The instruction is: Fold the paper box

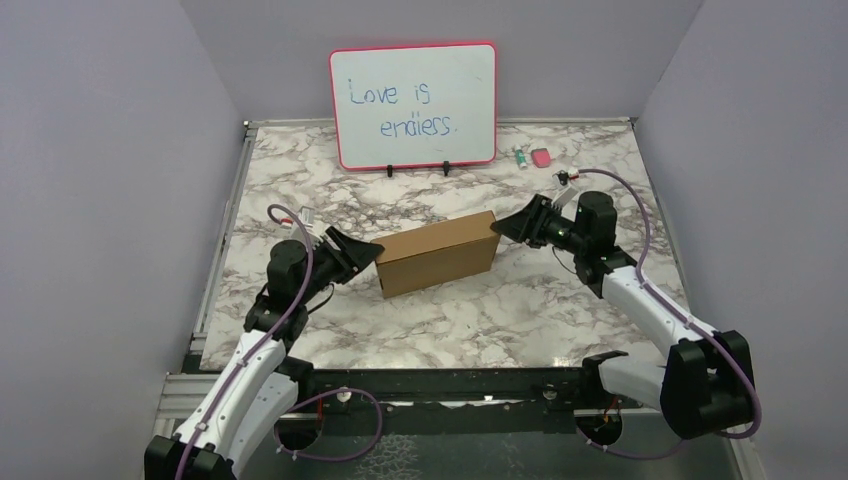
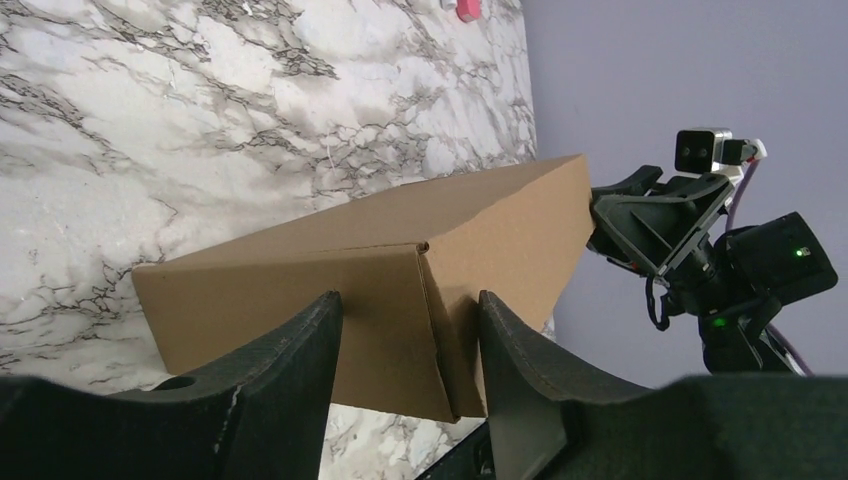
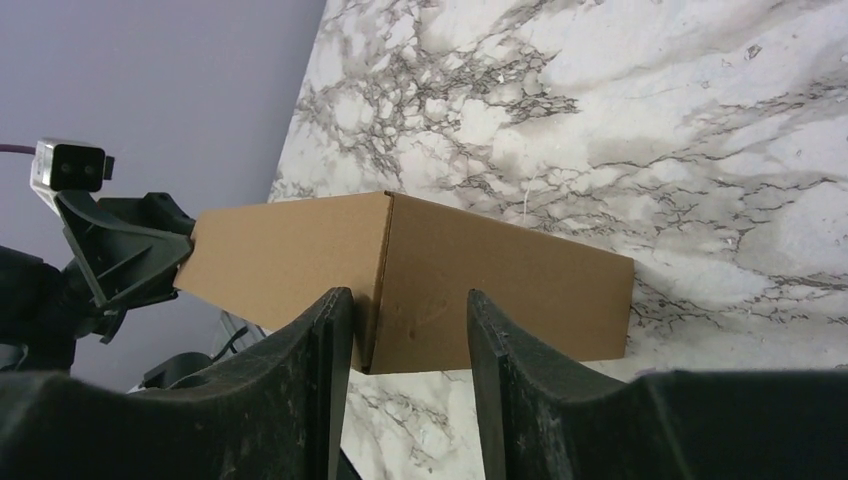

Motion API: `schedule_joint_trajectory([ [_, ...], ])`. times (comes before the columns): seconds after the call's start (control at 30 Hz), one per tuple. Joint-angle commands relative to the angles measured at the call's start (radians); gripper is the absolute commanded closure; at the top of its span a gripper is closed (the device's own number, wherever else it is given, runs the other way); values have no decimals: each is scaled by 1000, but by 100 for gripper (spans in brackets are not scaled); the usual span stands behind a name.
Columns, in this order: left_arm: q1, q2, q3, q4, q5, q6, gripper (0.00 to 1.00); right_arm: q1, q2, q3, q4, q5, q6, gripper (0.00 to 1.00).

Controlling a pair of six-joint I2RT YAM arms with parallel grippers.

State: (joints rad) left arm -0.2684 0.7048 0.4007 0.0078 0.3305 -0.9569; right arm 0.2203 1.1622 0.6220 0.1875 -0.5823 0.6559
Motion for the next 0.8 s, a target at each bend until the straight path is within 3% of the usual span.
schedule_joint_trajectory([
  [0.0,2,3,-92,-95,-2,43,52,2,30,-99,-76,-6,-47,53],
  [0.2,3,89,-185,115,9,-30,69,2,64,-126,-32,-43,-34,57],
  [0.4,5,314,-130,320,97,-50,80,2,58,-124,-18,-47,-24,59],
  [0.63,12,349,-91,314,90,-21,82,2,49,-118,-14,-77,-29,59],
  [0.77,19,305,-125,311,78,-47,77,1,28,-112,-22,-73,-22,59],
])
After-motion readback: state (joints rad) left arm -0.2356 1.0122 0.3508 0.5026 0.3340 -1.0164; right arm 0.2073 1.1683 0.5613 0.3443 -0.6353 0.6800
